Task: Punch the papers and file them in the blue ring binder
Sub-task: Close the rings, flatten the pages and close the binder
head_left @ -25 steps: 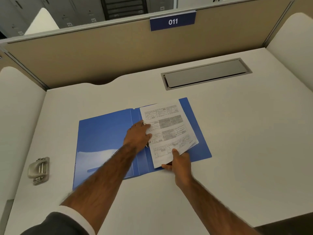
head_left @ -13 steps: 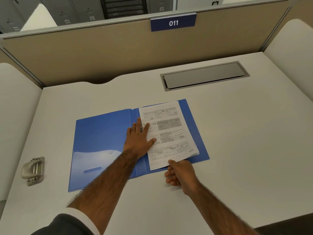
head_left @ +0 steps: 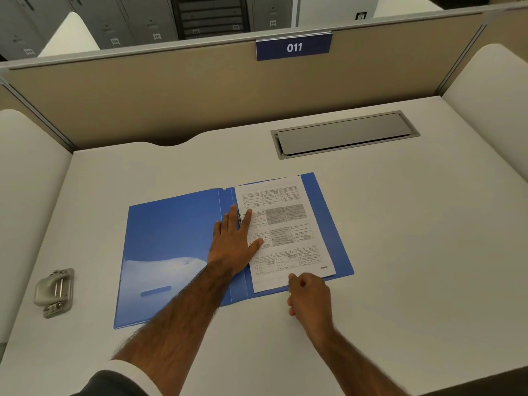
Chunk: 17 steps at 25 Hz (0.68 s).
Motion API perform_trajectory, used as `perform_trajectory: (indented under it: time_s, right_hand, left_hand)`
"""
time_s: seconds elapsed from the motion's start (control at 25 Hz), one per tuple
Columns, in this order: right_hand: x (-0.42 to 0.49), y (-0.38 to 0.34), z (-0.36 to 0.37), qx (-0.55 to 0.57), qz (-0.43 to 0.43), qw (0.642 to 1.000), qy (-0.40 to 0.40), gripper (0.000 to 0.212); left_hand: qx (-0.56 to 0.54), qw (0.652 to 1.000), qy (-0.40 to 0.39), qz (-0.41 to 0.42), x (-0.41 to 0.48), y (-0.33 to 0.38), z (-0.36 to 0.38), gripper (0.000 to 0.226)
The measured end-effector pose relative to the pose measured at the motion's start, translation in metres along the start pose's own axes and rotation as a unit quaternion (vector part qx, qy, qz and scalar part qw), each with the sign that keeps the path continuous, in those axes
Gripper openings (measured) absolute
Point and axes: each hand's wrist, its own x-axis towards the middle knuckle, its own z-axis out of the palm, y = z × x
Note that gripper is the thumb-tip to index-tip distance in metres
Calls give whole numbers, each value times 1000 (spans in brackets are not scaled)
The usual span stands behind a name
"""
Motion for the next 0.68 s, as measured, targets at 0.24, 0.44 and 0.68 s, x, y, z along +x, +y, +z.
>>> perform_trajectory:
  time_s: [0.24, 0.44, 0.68]
  right_hand:
    - [22, -16, 23, -408, -334, 847, 65, 54]
    - [44, -1, 32, -495, -311, 811, 12, 70]
    - [25, 4, 48, -394, -500, 764, 108, 57]
  left_hand:
    - [-27, 1000, 16, 3, -5, 0, 0, 93]
    - [-57, 998, 26, 3, -27, -18, -3, 89]
    - [-135, 977, 151, -73, -88, -95, -2, 66]
